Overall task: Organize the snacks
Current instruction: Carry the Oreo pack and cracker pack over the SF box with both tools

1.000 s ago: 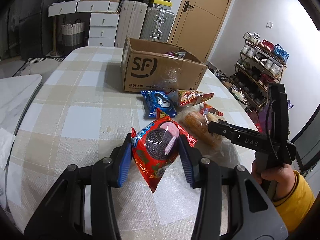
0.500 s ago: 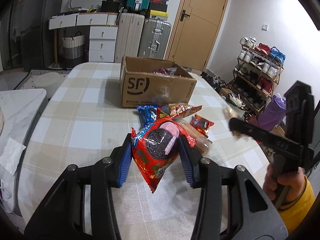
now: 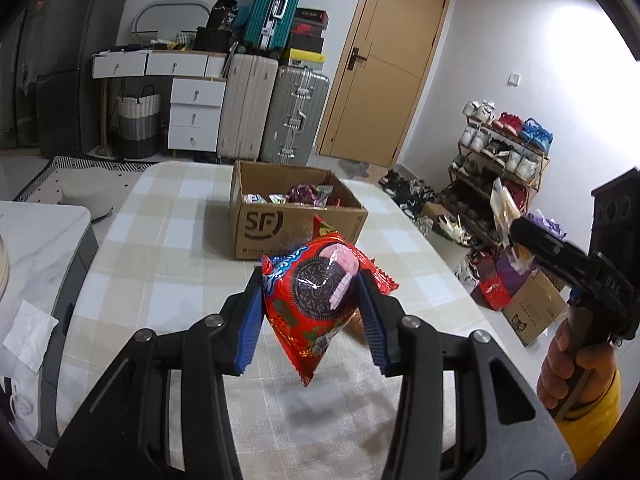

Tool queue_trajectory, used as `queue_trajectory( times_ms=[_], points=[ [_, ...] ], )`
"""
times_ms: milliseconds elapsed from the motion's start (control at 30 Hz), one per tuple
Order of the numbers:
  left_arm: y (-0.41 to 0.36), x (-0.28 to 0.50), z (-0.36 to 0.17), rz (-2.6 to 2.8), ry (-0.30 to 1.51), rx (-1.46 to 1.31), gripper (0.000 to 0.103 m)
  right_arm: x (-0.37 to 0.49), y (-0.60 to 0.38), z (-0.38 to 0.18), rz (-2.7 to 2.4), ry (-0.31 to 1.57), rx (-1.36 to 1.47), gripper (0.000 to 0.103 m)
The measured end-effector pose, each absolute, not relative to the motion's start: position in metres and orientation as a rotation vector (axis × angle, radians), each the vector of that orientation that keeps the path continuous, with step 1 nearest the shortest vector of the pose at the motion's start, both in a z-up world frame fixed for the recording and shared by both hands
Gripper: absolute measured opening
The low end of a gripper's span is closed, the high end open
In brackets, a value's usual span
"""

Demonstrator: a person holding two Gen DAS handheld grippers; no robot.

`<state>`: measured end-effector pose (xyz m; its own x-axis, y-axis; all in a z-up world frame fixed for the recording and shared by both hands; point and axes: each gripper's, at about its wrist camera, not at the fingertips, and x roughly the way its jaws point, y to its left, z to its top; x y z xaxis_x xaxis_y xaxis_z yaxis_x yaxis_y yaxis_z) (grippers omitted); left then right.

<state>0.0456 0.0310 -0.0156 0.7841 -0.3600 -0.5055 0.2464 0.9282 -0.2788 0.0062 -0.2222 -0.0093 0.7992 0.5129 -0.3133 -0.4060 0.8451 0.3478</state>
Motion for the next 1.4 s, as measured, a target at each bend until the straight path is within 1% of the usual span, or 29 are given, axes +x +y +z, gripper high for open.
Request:
queue_trajectory(
  times_ms=[267,400,767,1033,1200,1400],
  points=[
    [0.034,0.041,-0.009,-0.328,0.583,-0.194,0.041,0.015,-0.228,-0.028,0.496,0.446,0.282,0.068],
    [0.035,0.063,-0.005,-0.347,0.596,-0.195,0.041,0.038,-0.224,-0.017,0.507,0.446,0.251,0.068],
    [0.028,0.162,0.025,-0.323,0.580,-0.122,0.041,0.136,-0.203,0.035,0.540,0.438,0.160,0.068],
    [0.023,0.243,0.023,-0.304,0.638,-0.138,0.041,0.224,-0.183,0.060,0.534,0.461,0.123,0.068],
    [0.012,0.304,0.016,-0.296,0.675,-0.116,0.041,0.280,-0.171,0.053,0.511,0.536,0.102,0.068],
    [-0.008,0.366,-0.006,-0.297,0.751,-0.089,0.041,0.338,-0.159,0.018,0.480,0.654,0.075,0.068]
  ],
)
